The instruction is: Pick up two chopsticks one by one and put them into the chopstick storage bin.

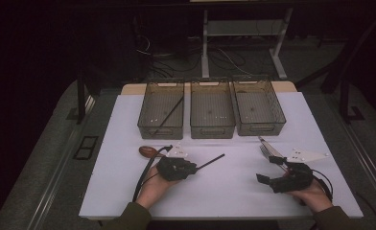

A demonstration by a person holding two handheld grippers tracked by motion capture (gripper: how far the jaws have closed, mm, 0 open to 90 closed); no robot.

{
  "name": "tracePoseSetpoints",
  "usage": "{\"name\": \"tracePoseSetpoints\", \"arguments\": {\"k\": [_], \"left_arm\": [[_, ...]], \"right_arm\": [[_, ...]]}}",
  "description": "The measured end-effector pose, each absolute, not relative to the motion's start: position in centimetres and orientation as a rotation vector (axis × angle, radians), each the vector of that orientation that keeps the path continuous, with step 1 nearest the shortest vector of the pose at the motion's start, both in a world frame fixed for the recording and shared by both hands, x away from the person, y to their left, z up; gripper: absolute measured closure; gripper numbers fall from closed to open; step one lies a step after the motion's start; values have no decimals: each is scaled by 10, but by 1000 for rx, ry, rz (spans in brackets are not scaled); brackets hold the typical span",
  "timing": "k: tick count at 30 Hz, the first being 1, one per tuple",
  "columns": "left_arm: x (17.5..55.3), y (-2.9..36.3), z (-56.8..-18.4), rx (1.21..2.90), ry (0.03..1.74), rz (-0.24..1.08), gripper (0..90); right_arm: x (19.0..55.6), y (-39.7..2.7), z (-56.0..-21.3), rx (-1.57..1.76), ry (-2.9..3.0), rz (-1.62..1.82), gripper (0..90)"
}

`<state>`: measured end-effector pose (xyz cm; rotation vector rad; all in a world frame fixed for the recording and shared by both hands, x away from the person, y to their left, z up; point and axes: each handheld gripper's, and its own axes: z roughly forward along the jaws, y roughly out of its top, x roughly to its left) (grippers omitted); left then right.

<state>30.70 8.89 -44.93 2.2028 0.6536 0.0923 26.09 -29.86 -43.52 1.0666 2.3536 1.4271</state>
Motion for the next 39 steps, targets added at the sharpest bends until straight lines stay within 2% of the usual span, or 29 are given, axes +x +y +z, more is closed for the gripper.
{"name": "tracePoseSetpoints", "arguments": {"k": [12, 39], "left_arm": [[308, 87, -453, 2217, 663, 98, 841], [304, 86, -441, 2208, 627, 93, 856]], "right_arm": [[261, -299, -435, 1066, 2355, 1431, 85], [262, -298, -436, 1057, 2358, 1435, 85]]}}
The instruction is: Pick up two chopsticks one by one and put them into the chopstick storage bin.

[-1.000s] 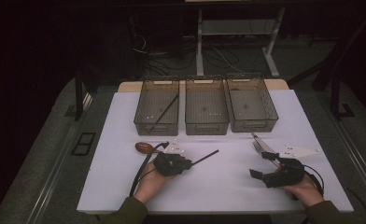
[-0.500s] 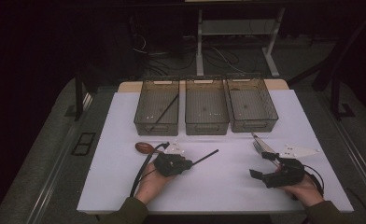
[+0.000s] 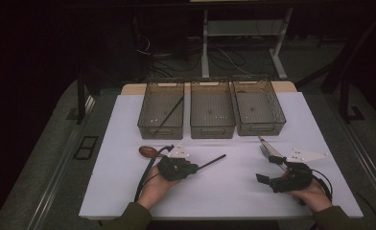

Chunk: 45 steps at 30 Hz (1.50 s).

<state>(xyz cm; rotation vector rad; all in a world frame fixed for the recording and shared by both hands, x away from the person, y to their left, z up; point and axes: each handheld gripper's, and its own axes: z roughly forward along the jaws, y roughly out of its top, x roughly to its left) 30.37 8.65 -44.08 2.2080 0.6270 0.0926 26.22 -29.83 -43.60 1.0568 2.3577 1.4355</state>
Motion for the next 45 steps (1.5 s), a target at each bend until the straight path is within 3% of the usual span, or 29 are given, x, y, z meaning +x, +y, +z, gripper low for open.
{"name": "tracePoseSetpoints", "arguments": {"k": [19, 45], "left_arm": [[294, 92, -416, 2179, 571, 70, 855], [309, 129, -384, 2090, 692, 157, 856]], "right_arm": [[263, -298, -437, 1063, 2360, 1425, 86], [262, -297, -436, 1062, 2357, 1427, 86]]}}
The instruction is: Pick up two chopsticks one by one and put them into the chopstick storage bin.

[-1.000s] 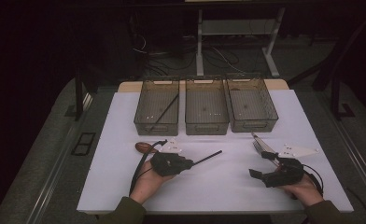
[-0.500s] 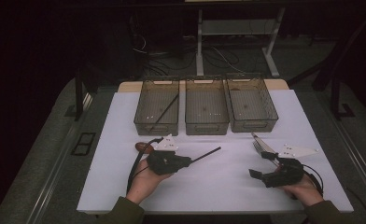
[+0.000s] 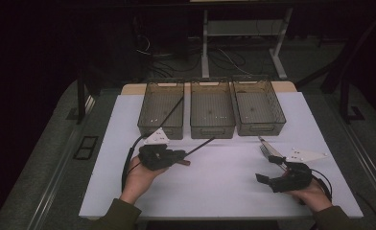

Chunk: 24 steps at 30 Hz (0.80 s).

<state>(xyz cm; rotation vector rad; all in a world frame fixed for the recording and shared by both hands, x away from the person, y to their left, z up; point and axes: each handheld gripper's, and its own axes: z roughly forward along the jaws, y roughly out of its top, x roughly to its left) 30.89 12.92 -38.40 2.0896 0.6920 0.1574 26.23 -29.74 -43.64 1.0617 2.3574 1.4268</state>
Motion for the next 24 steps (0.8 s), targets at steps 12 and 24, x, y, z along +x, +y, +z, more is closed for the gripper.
{"name": "tracePoseSetpoints", "arguments": {"k": [12, 24], "left_arm": [[329, 145, -368, 2058, 734, 219, 856], [357, 153, -348, 2039, 769, 253, 856]], "right_arm": [[262, -298, -436, 1067, 2351, 1430, 85], [262, -298, -436, 1071, 2351, 1430, 86]]}}
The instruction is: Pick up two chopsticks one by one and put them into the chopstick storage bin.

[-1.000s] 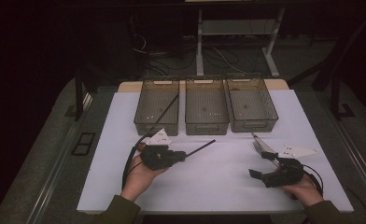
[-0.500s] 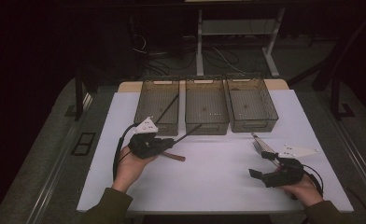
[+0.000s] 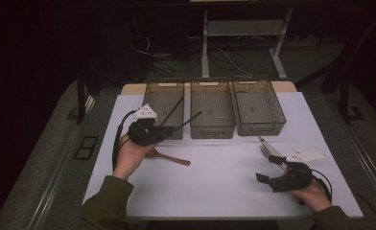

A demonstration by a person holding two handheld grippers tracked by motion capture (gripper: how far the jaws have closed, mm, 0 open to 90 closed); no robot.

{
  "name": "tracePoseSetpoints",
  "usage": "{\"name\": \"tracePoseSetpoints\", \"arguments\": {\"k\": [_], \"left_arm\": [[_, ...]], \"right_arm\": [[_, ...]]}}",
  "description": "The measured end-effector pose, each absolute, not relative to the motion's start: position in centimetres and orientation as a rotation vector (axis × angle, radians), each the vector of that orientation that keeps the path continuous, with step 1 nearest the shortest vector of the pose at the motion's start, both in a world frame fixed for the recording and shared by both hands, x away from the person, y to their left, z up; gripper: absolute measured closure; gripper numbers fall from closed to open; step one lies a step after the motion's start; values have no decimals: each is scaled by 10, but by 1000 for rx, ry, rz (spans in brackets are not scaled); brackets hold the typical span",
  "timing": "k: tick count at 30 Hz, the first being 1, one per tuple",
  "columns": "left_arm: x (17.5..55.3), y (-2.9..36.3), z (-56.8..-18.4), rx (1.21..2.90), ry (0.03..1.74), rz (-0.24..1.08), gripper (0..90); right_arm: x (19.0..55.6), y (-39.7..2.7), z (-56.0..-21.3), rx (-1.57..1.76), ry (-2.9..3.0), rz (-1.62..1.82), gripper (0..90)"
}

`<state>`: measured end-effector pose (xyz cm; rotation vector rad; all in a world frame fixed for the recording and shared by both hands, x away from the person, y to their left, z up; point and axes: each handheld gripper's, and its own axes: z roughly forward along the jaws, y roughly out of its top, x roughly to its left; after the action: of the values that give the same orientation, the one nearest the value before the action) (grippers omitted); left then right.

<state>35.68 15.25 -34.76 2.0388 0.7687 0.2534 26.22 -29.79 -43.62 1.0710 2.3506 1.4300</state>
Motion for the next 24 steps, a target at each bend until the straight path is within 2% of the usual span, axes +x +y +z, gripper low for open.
{"name": "tracePoseSetpoints", "arguments": {"k": [24], "left_arm": [[442, 165, -314, 1992, 947, 350, 855]], "right_arm": [[263, -299, -436, 1077, 2346, 1439, 85]]}}
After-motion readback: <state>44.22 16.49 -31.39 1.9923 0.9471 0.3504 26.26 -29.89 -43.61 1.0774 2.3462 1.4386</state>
